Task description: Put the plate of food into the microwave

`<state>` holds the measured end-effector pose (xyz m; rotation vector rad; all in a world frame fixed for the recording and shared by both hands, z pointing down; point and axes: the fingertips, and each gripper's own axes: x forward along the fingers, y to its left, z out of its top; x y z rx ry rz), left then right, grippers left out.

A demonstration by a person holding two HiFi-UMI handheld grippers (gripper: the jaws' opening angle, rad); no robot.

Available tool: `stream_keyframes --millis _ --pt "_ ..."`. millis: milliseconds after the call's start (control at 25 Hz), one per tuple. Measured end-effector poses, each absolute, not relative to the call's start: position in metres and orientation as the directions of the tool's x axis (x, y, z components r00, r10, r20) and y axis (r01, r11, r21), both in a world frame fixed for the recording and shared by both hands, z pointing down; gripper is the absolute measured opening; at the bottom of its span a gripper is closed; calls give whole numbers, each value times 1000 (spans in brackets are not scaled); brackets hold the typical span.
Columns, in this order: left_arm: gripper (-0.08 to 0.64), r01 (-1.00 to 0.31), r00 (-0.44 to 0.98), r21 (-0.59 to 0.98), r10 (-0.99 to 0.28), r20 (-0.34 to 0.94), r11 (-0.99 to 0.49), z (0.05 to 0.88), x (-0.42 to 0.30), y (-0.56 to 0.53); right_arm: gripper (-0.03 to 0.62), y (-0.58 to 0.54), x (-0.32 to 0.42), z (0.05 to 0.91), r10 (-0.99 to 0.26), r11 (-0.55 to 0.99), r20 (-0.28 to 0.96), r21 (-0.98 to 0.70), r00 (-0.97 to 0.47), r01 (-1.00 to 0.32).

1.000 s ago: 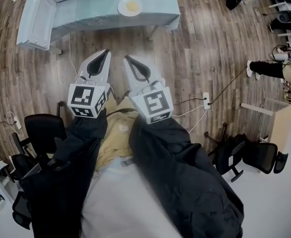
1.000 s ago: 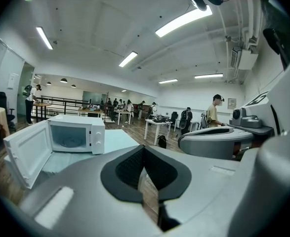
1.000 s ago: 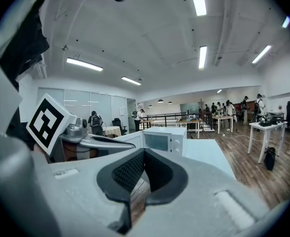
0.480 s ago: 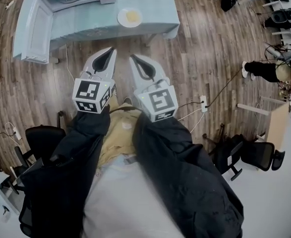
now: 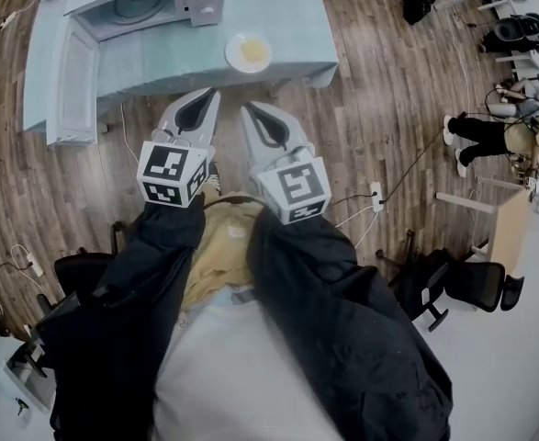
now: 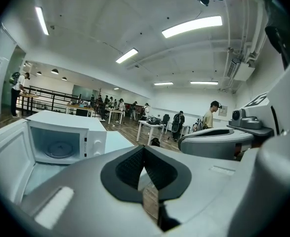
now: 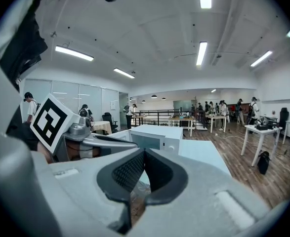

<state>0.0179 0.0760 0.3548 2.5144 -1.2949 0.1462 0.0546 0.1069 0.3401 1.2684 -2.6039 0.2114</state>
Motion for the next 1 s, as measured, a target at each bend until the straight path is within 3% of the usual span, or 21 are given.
stream_keyframes --millis 560,1000 --pt "-7 -797 601 303 -740 304 -523 393 7 34 0 66 42 381 -707 613 381 -91 -596 -785" --pt "-6 -856 515 256 -784 345 -450 401 6 -57 0 -34 64 396 -669 645 344 -172 -659 -745"
